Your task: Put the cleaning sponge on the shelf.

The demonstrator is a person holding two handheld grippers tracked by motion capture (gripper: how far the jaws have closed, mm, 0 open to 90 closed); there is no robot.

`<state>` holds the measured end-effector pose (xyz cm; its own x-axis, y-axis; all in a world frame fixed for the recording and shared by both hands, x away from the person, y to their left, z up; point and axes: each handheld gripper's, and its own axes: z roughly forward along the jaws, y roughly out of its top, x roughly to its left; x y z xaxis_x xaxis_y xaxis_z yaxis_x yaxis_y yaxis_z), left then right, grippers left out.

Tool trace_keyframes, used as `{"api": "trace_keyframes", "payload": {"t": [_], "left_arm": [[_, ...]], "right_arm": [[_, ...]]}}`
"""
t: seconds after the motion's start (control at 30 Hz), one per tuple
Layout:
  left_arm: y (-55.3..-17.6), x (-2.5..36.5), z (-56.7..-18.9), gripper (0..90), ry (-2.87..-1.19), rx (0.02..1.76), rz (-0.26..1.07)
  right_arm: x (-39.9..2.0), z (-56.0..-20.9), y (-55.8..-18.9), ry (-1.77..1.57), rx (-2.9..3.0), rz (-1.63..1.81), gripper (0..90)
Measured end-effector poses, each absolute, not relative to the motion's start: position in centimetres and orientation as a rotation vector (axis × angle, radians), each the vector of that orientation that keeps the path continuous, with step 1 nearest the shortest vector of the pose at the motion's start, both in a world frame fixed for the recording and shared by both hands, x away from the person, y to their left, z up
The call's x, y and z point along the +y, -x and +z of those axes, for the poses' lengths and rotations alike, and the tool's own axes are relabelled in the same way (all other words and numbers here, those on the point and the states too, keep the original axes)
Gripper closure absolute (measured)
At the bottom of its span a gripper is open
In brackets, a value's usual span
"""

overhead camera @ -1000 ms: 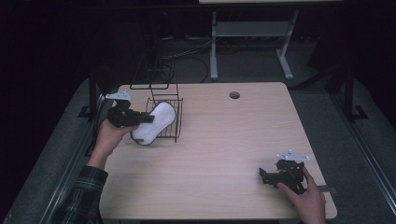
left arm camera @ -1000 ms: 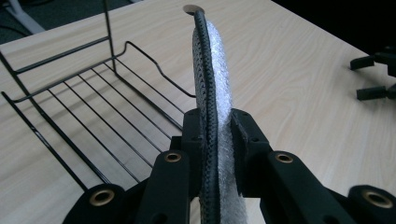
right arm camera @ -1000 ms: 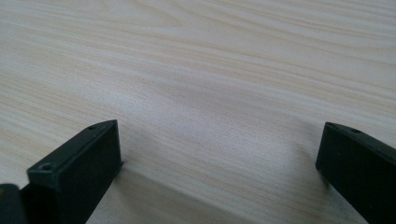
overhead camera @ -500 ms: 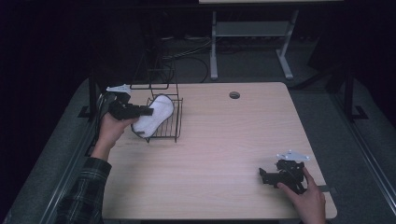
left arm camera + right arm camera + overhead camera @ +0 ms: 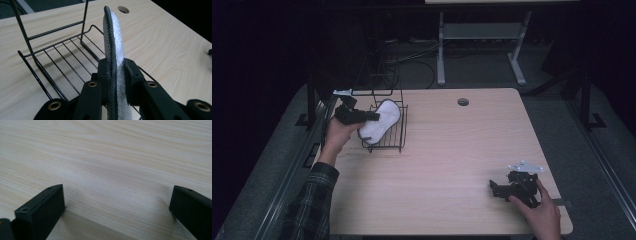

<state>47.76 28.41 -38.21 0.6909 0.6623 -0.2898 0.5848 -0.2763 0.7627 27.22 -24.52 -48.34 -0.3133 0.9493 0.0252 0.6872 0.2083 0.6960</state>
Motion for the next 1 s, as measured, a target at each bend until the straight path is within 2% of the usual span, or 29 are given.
{"api": "trace_keyframes", "payload": {"t": [0.47, 1.0], "left_arm": [[-49.0, 28.6, -39.7, 73.9, -1.923, 1.019, 0.119], [-49.6, 28.5, -40.7, 64.3, -1.966, 1.067, 0.223]], "right_arm": [[-24.5, -48.3, -27.2, -1.519, 2.080, 0.865, 0.0], [-24.5, -48.3, -27.2, -1.520, 2.079, 0.865, 0.0]]}}
